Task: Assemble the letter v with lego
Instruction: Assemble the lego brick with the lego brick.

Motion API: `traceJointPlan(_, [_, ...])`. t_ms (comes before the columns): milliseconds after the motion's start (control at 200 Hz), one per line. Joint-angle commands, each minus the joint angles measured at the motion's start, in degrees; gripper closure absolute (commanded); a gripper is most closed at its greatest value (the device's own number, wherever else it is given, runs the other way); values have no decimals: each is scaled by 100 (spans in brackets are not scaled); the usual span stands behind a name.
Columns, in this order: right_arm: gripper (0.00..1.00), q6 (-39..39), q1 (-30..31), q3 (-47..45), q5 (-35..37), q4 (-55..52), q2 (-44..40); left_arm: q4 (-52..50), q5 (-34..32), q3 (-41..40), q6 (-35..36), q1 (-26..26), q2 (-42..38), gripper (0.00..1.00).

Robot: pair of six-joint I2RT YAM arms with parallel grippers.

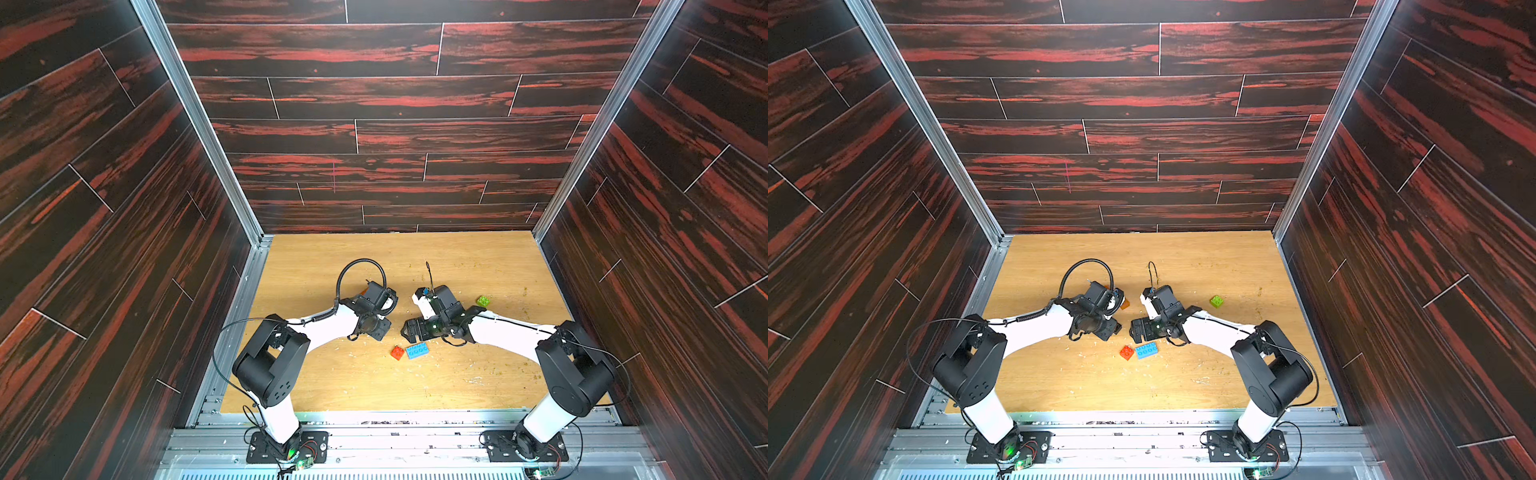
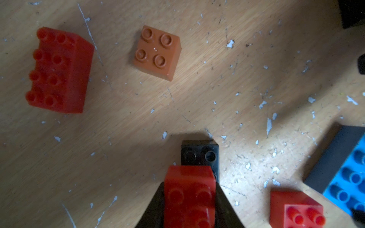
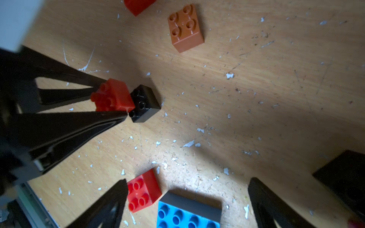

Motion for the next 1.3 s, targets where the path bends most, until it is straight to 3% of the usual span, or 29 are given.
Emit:
traceJointPlan(0, [2, 35, -1, -51, -87, 14, 111, -57, -14, -151, -83, -12, -188, 79])
traceJointPlan(777, [2, 38, 9, -78, -144, 38, 125, 584, -92, -597, -612, -57, -462, 79])
traceJointPlan(1298, [2, 20, 4, -76, -158, 44, 137, 444, 113, -604, -642, -149, -313, 79])
